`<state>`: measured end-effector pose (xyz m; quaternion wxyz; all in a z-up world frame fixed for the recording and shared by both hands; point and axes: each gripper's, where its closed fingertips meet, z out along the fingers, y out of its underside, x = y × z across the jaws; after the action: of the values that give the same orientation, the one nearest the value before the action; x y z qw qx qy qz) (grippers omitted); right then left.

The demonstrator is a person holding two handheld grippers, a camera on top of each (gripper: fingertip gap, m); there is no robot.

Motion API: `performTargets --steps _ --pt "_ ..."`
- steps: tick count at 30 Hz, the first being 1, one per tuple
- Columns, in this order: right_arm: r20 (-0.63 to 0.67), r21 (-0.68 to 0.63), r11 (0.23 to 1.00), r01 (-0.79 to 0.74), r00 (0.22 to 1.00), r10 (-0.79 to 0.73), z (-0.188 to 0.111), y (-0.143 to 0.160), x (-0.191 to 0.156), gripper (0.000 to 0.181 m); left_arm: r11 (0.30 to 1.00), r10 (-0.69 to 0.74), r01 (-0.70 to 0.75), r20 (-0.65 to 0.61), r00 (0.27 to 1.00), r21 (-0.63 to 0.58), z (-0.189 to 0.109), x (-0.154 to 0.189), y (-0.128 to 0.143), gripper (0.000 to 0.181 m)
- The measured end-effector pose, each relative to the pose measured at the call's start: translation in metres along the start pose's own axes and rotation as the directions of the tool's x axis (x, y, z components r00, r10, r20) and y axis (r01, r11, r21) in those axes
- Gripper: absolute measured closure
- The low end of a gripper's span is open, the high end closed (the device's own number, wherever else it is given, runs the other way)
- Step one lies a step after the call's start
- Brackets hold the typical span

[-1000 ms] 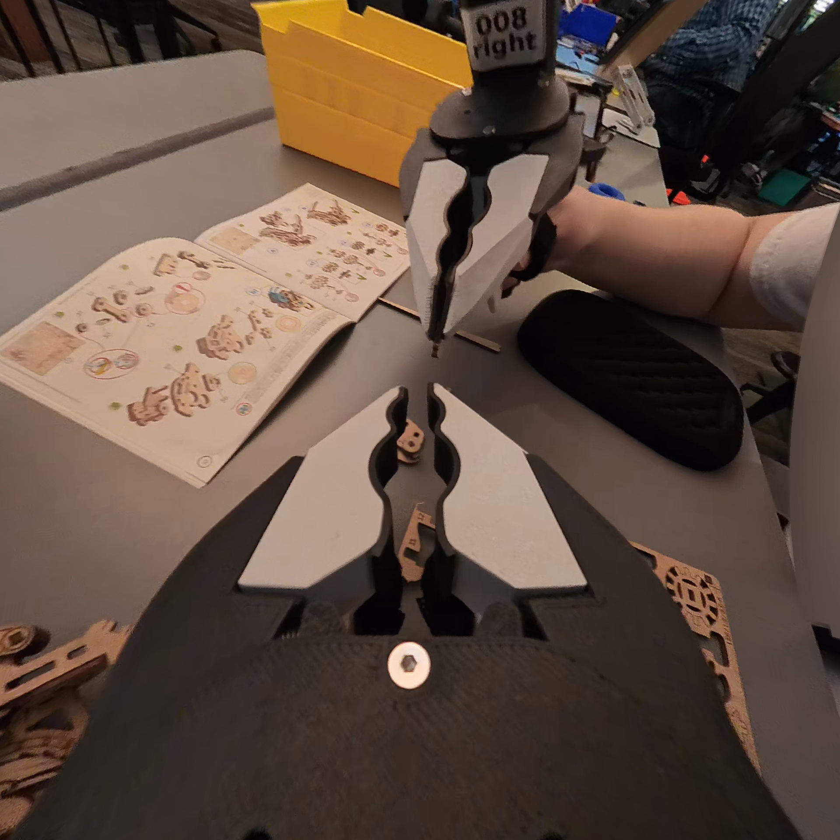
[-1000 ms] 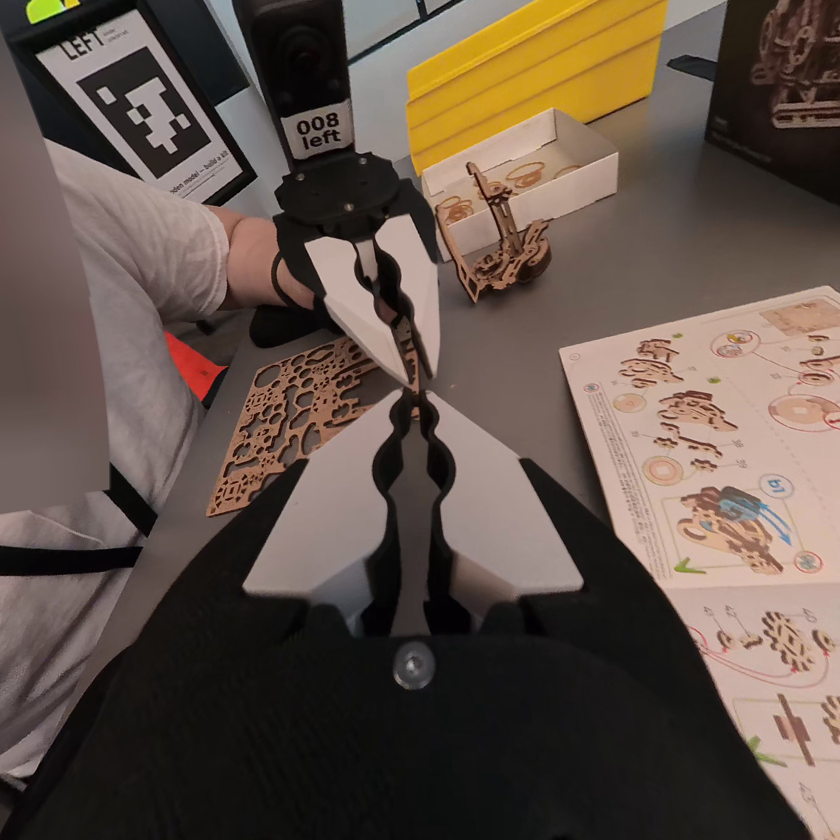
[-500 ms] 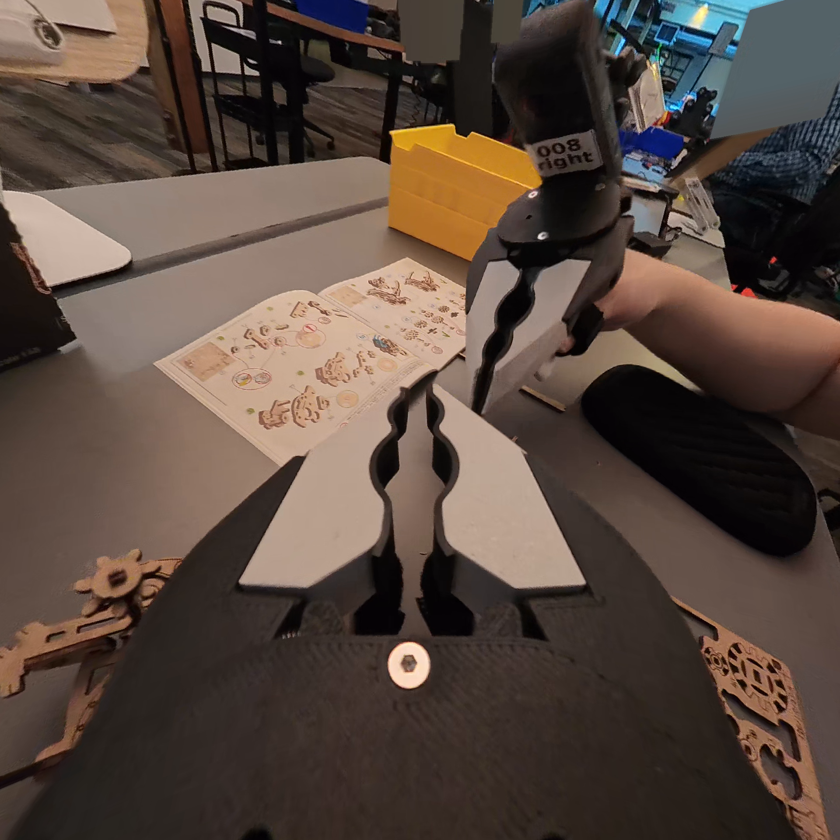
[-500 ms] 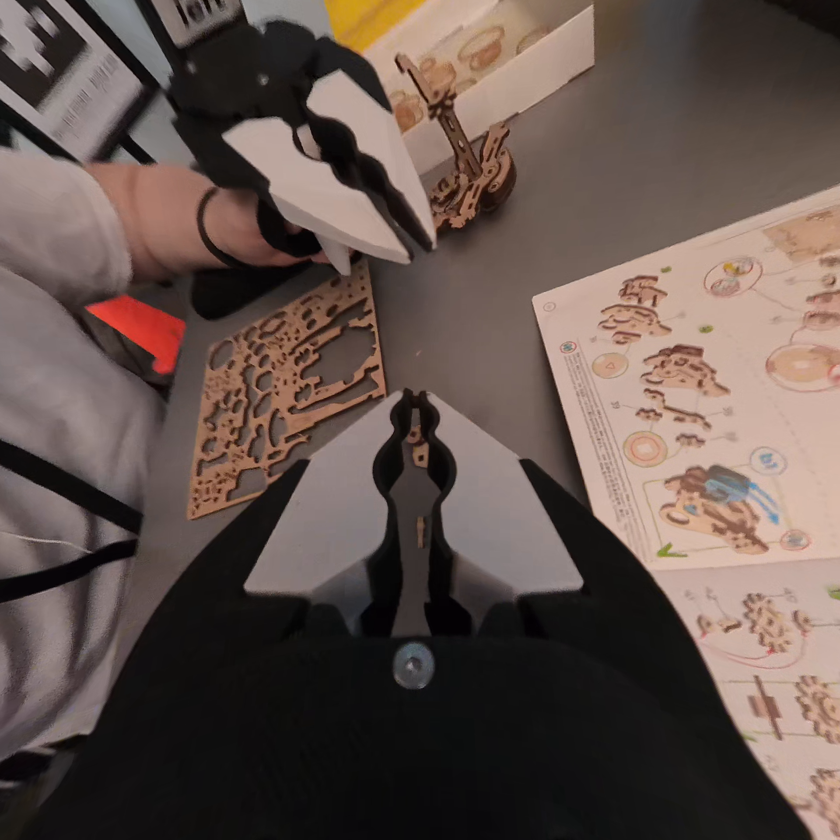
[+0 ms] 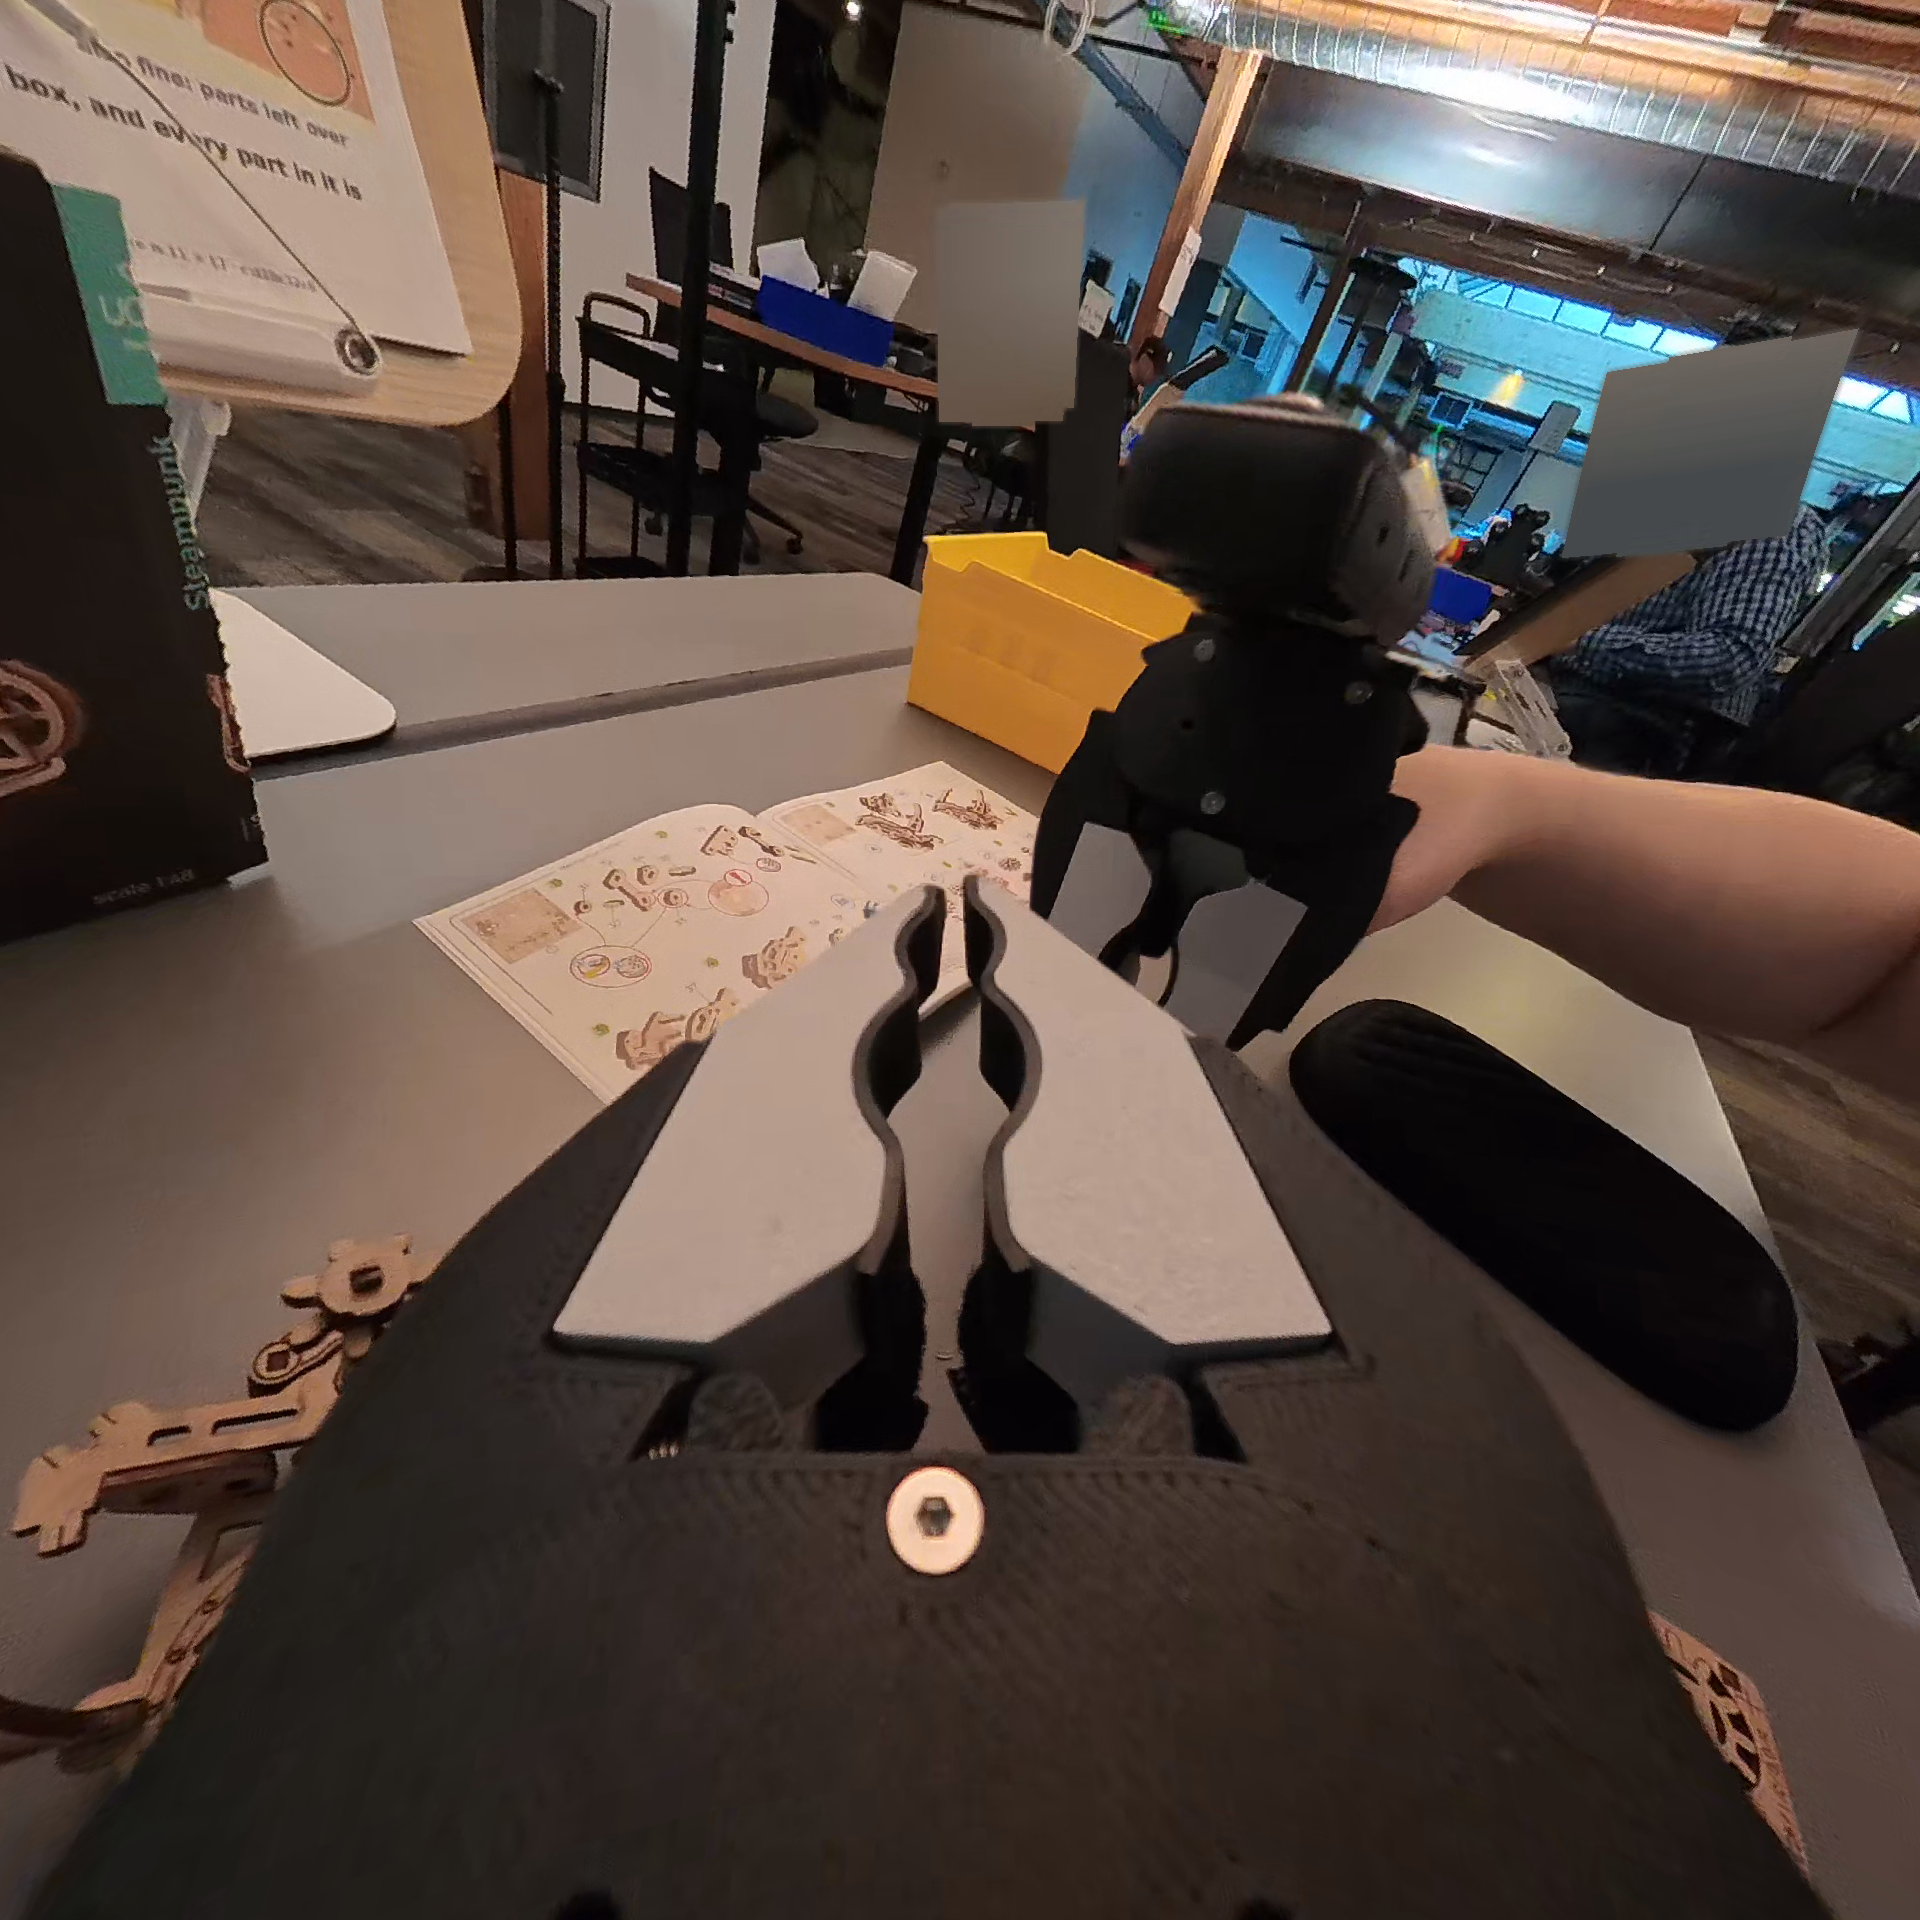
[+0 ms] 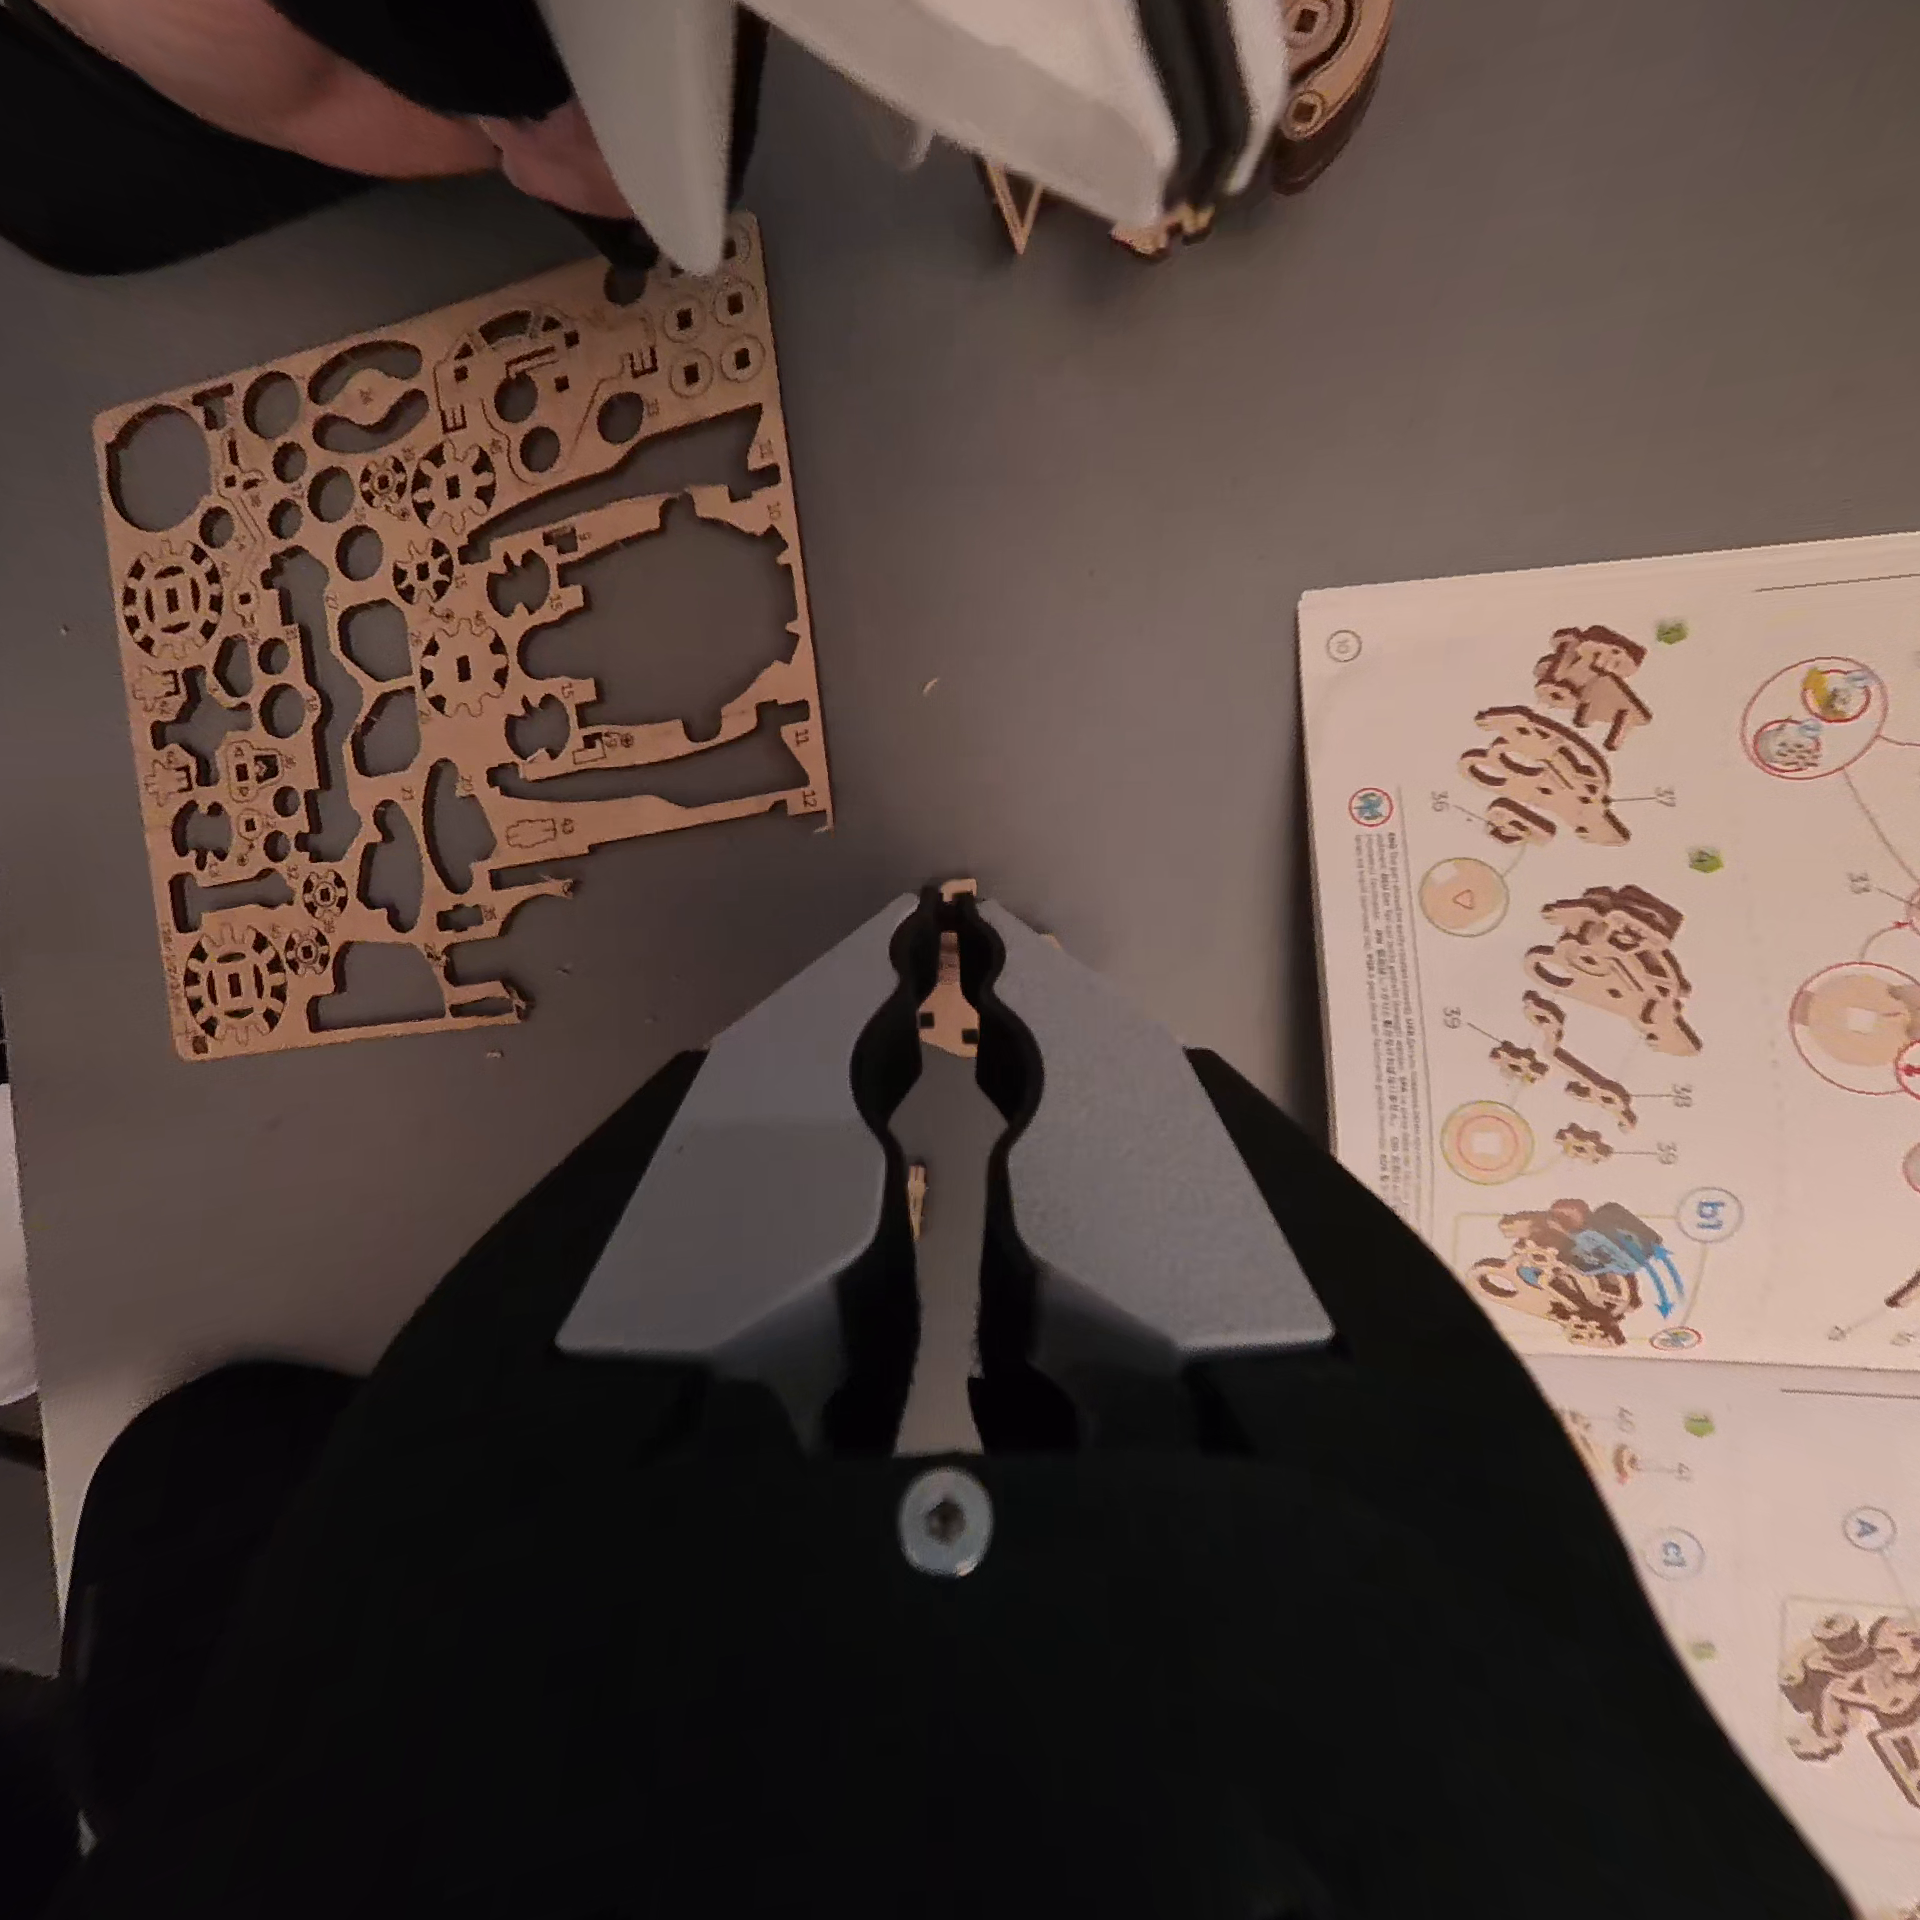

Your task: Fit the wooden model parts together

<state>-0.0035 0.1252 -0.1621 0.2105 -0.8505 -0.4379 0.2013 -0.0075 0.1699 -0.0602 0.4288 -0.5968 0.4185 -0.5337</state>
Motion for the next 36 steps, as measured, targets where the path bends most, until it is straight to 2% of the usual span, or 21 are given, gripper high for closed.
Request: performTargets --steps 21,28,36 --pt "0.017 -0.041 0.999 0.018 1.0 -0.017 0.008 0.002 0.001 0.181 0.999 -0.02 0.02 -0.007 1.0 -0.028 0.003 -0.001 0.006 0.18" --pt "-0.029 -0.126 0.989 0.079 0.996 -0.083 0.008 0.004 0.001 0.181 1.0 -0.018 0.018 -0.003 1.0 -0.024 0.003 -0.002 0.004 0.181" --pt "-0.069 -0.266 0.957 0.116 0.988 -0.138 0.01 0.004 0.001 0.181 0.999 0.01 -0.012 0.04 0.999 0.037 -0.004 -0.006 -0.008 0.181"
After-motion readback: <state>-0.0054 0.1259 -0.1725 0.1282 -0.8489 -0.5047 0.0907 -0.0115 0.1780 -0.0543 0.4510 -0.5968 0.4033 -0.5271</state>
